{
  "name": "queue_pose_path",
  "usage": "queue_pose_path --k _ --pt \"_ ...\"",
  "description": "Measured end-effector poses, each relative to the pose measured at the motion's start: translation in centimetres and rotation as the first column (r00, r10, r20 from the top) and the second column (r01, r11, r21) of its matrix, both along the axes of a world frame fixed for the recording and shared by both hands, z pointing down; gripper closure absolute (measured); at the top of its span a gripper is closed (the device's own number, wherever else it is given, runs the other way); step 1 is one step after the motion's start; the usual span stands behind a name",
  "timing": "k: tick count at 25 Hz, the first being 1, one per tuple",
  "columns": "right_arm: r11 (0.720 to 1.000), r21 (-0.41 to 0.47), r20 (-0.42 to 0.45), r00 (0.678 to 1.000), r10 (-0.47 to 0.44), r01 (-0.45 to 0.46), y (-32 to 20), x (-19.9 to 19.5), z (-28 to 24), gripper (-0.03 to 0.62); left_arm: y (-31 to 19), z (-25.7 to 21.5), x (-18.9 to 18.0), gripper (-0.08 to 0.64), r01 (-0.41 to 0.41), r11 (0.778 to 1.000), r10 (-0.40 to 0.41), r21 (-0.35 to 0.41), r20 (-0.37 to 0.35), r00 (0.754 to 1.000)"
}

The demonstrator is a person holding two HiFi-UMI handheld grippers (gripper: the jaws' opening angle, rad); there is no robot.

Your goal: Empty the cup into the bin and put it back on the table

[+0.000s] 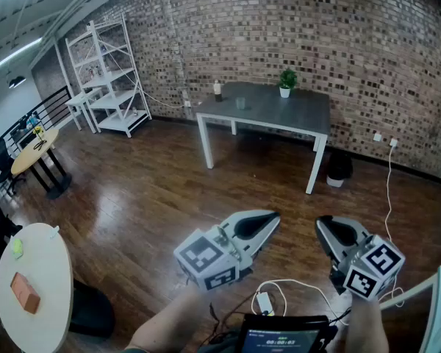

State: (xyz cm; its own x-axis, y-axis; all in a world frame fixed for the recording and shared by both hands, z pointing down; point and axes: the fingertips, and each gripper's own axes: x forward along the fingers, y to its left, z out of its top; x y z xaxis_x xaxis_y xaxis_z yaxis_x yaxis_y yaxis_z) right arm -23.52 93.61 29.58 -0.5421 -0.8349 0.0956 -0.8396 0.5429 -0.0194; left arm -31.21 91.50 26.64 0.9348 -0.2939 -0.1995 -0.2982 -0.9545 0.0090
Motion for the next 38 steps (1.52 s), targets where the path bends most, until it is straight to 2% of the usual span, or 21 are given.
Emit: queue_pose_path --k 14,20,28,38 --pt "1.000 -0.002 -0.011 1.000 0.009 -0.009 -3.9 -4.1 0.1 0.588 -3.7 0.6 -4.2 0.569 -0.026 1.000 0.026 -0.005 0.002 1.000" --pt "0.999 -0.043 -0.031 0.999 -0.016 0.014 -5.4 -5.5 1.7 0.588 -6.2 0.9 -6.2 0.569 0.019 1.000 -0.020 -0.023 -0.037 0.999" --pt "0.997 -0.058 -0.010 0.999 -0.047 0.046 -9.4 -2.4 2.6 0.588 -9.4 2.4 -3.2 0.569 0.035 0.998 -0.035 -0.046 0.008 0.999" --pt "0.991 -0.030 0.017 0.991 -0.131 0.131 -15.7 3.9 1.9 0.588 -14.9 2.7 4.1 0.569 0.086 0.996 -0.085 -0.037 0.026 0.996"
